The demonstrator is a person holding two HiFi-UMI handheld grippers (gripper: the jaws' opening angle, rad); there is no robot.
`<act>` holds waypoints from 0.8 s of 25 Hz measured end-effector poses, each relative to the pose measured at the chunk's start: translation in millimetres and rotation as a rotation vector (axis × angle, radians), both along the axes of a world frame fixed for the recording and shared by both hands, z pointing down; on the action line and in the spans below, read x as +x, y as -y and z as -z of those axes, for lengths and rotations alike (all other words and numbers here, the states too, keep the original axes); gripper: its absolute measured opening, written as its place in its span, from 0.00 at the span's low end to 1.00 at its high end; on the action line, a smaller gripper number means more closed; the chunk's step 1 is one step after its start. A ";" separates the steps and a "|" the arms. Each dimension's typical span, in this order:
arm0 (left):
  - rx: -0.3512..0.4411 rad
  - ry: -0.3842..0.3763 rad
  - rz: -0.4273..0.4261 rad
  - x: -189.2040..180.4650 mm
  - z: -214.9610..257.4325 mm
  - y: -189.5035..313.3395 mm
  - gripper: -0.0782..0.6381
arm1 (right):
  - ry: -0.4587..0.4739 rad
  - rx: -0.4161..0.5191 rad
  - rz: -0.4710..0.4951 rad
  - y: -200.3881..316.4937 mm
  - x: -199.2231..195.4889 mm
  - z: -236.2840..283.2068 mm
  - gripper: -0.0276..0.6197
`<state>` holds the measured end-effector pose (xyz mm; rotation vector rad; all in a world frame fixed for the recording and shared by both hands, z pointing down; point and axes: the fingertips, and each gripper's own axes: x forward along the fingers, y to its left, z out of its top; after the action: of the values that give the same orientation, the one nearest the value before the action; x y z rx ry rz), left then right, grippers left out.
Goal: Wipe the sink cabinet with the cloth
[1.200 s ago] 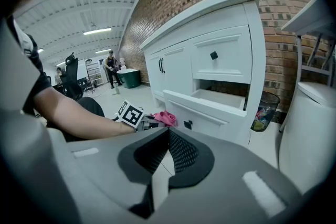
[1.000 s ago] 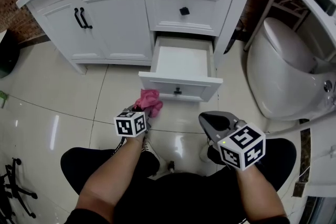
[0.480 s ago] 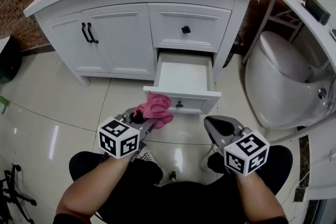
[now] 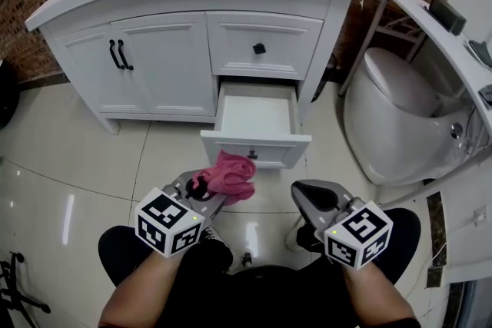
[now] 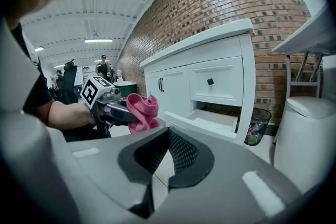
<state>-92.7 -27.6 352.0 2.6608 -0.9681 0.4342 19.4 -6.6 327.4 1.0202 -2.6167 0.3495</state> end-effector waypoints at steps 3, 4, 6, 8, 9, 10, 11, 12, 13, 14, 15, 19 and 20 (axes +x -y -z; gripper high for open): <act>0.010 -0.011 -0.018 -1.9 6.0 -18.2 0.23 | -0.013 0.009 0.002 -14.6 -1.6 0.3 0.05; 0.014 -0.019 -0.020 -3.0 6.5 -24.5 0.24 | -0.013 0.016 0.000 -18.9 -0.8 0.8 0.05; 0.017 -0.030 -0.021 -5.6 3.2 -32.3 0.24 | -0.009 0.023 -0.011 -25.2 2.2 -1.6 0.05; 0.009 -0.032 -0.016 -8.1 -3.6 -33.3 0.24 | -0.011 0.008 -0.026 -28.3 5.3 -11.7 0.05; 0.005 -0.031 -0.012 -9.3 -5.7 -32.4 0.24 | -0.013 -0.005 -0.030 -28.7 6.0 -17.8 0.05; 0.003 -0.028 -0.008 -10.4 -7.0 -32.0 0.24 | -0.013 -0.018 -0.030 -28.9 6.1 -23.0 0.05; 0.003 -0.024 -0.004 -11.5 -8.0 -32.4 0.24 | -0.012 -0.026 -0.029 -29.4 5.9 -26.4 0.05; 0.003 -0.020 0.000 -12.6 -9.0 -33.5 0.24 | -0.011 -0.030 -0.027 -29.8 5.5 -27.8 0.05; 0.001 -0.017 0.003 -13.3 -10.3 -35.0 0.24 | -0.010 -0.030 -0.025 -30.2 5.1 -27.8 0.05; -0.002 -0.017 0.005 -13.5 -11.6 -36.5 0.24 | -0.009 -0.027 -0.023 -30.5 4.7 -27.1 0.05; -0.004 -0.017 0.005 -12.9 -12.9 -38.0 0.24 | -0.008 -0.025 -0.022 -30.7 4.6 -26.7 0.05; -0.007 -0.021 -0.002 -9.7 -15.5 -41.6 0.24 | -0.008 -0.030 -0.020 -32.6 5.0 -29.0 0.05; -0.007 -0.023 -0.001 -10.2 -15.7 -41.6 0.24 | -0.009 -0.030 -0.018 -32.7 4.6 -29.2 0.05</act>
<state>-102.8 14.0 367.7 2.6549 -0.9567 0.4060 23.9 26.1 356.7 1.0341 -2.5872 0.3864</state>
